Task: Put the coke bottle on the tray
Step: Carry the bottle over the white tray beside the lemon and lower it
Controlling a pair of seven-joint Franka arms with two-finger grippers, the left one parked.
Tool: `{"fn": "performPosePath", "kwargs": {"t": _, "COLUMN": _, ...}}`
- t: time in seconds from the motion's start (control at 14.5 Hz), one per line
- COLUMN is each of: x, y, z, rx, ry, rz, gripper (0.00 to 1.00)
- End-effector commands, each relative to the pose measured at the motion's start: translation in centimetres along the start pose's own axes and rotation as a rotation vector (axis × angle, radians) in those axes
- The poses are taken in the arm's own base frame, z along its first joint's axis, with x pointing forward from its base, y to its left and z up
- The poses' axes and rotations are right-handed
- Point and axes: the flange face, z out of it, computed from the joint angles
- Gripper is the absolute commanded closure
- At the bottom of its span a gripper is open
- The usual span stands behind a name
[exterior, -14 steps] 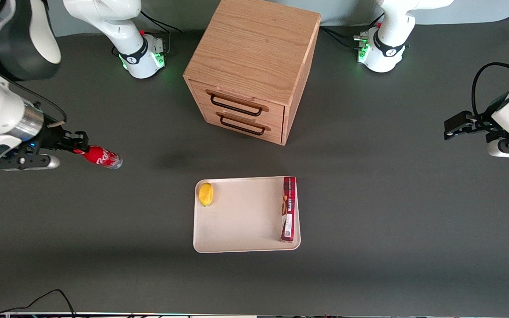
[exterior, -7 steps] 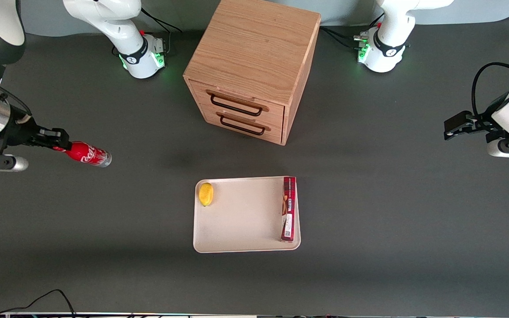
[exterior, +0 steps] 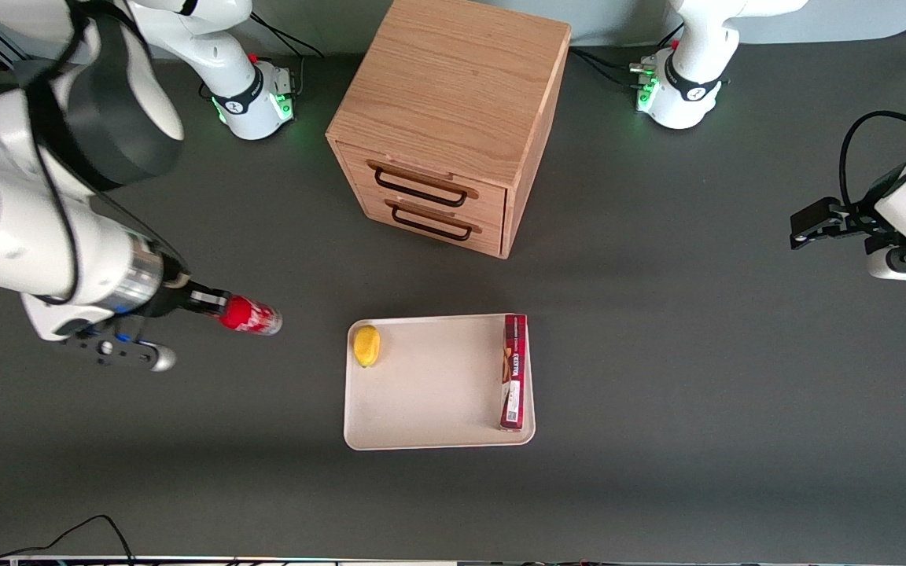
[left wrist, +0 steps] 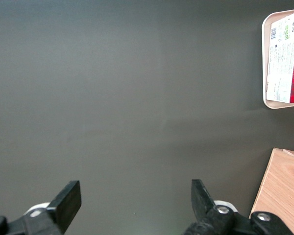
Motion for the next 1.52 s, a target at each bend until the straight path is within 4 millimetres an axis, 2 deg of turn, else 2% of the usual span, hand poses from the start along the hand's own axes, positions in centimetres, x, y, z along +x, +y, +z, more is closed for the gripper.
{"fn": "performPosePath", "kwargs": {"t": 0.0, "x": 1.5, "y": -6.0, "z": 3.2, "rx": -0.004, "ry": 0.13, "rz": 0.08, "gripper": 1.0}}
{"fn": "performPosePath", "kwargs": {"t": 0.07, "x": 2.0, "y": -7.5, "z": 4.9, "rx": 0.002, "ry": 0.161, "rz": 0.091, "gripper": 1.0}}
{"fn": "performPosePath", "kwargs": {"t": 0.28, "x": 3.9, "y": -9.7, "z": 8.9, "rx": 0.06, "ry": 0.229, "rz": 0.102, "gripper": 1.0}}
{"fn": "performPosePath", "kwargs": {"t": 0.48, "x": 4.6, "y": -11.8, "z": 13.2, "rx": 0.08, "ry": 0.248, "rz": 0.096, "gripper": 1.0}}
{"fn": "performPosePath", "kwargs": {"t": 0.55, "x": 4.0, "y": -13.0, "z": 14.0, "rx": 0.084, "ry": 0.254, "rz": 0.084, "gripper": 1.0}}
{"fn": "performPosePath", "kwargs": {"t": 0.76, "x": 4.3, "y": -13.7, "z": 15.7, "rx": 0.1, "ry": 0.264, "rz": 0.102, "gripper": 1.0}}
{"fn": "performPosePath", "kwargs": {"t": 0.83, "x": 3.8, "y": -14.5, "z": 16.7, "rx": 0.092, "ry": 0.257, "rz": 0.089, "gripper": 1.0}}
{"fn": "performPosePath", "kwargs": {"t": 1.03, "x": 3.8, "y": -14.8, "z": 18.3, "rx": 0.082, "ry": 0.244, "rz": 0.085, "gripper": 1.0}}
{"fn": "performPosePath", "kwargs": {"t": 1.24, "x": 3.8, "y": -14.8, "z": 18.8, "rx": 0.077, "ry": 0.237, "rz": 0.086, "gripper": 1.0}}
{"fn": "performPosePath", "kwargs": {"t": 1.31, "x": 3.8, "y": -14.8, "z": 19.2, "rx": 0.074, "ry": 0.234, "rz": 0.084, "gripper": 0.92}}
{"fn": "performPosePath", "kwargs": {"t": 1.38, "x": 3.9, "y": -14.8, "z": 19.2, "rx": 0.071, "ry": 0.237, "rz": 0.083, "gripper": 0.77}}
{"fn": "performPosePath", "kwargs": {"t": 1.45, "x": 3.9, "y": -14.7, "z": 19.2, "rx": 0.07, "ry": 0.238, "rz": 0.081, "gripper": 0.38}}
